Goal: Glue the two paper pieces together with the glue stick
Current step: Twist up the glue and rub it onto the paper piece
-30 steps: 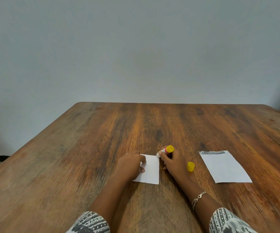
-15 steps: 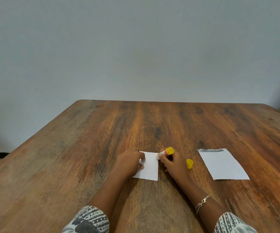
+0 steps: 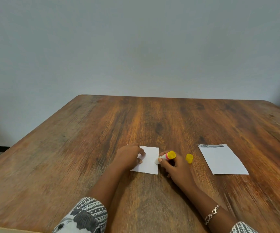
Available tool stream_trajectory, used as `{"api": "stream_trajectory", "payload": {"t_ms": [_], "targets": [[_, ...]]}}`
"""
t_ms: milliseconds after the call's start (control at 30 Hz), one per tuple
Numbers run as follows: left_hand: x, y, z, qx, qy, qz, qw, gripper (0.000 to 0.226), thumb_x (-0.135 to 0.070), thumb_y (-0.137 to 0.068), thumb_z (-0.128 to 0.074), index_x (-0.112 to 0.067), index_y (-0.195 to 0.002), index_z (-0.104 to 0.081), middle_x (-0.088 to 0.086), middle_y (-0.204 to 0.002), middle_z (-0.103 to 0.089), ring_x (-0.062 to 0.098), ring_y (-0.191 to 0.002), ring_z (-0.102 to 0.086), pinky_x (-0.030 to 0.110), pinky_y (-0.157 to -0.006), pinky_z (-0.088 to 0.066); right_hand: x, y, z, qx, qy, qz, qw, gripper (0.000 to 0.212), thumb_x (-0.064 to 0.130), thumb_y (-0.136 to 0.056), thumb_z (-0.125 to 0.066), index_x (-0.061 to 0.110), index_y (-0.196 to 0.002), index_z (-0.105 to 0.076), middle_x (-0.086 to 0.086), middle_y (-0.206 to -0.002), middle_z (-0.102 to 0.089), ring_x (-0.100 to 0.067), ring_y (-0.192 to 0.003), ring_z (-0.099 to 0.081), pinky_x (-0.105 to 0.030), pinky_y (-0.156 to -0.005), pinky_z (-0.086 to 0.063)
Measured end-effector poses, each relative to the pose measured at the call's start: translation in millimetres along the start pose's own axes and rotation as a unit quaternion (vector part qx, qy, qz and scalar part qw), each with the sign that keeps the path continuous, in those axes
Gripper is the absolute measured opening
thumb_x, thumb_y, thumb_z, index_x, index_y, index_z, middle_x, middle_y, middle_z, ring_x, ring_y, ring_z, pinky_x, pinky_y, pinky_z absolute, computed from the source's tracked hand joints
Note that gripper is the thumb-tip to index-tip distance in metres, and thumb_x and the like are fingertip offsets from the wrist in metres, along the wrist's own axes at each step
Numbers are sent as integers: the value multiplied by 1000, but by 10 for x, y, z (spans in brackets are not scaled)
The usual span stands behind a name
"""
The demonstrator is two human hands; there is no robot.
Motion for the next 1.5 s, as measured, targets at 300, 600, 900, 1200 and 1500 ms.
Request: {"api": "stream_trajectory", "payload": {"t_ms": [300, 600, 900, 1200, 1500], "targets": [[34, 9, 11, 59, -3, -25, 998, 46, -22, -87, -58, -21, -131, -46, 2, -141, -42, 21, -122, -44, 32, -94, -41, 75, 238, 9, 28, -6, -2, 1000, 7, 18, -83, -63, 24, -83, -65, 9, -71, -64, -9, -62, -58, -22, -56, -44], [126, 10, -18, 83, -3, -35, 996, 48, -26, -87, -57, -25, -133, -42, -3, -148, -36, 20, -133, -33, 40, -106, -34, 44, 354, 40, 24, -88, -28, 995, 9, 14, -83, -64, 21, -80, -68, 10, -60, -66, -1, -53, -58, -13, -45, -43], [-47, 19, -6, -34, -49, 50, 997, 51, -47, -80, -60, -14, -119, -55, 7, -114, -60, 22, -99, -55, 29, -75, -43, -34, 299, 91, -26, -176, -80, 981, 9, 13, -86, -59, 9, -90, -66, -5, -54, -55, -10, -38, -47, -24, -38, -41], [-165, 45, 20, -110, -68, 152, 980, 56, -61, -76, -55, -9, -97, -60, 8, -98, -65, 20, -87, -60, 27, -65, -38, -57, 199, 82, -69, -150, -74, 983, 11, 16, -86, -58, 8, -87, -65, -6, -51, -53, -8, -33, -44, -20, -33, -38], [-151, 48, 143, -172, -23, 49, 984, 30, -31, -89, -53, -14, -113, -59, 3, -116, -65, 17, -101, -56, 24, -77, -42, -107, 83, 82, -94, -134, -58, 985, 6, 16, -86, -59, 14, -85, -65, 5, -45, -57, -7, -34, -48, -18, -34, -41]]}}
Point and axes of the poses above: each hand's wrist, its own y-axis away from the middle knuckle, its own z-axis out of the back of the hand, x = y × z, the point moved 5 cm from there along -y, towards the middle knuckle
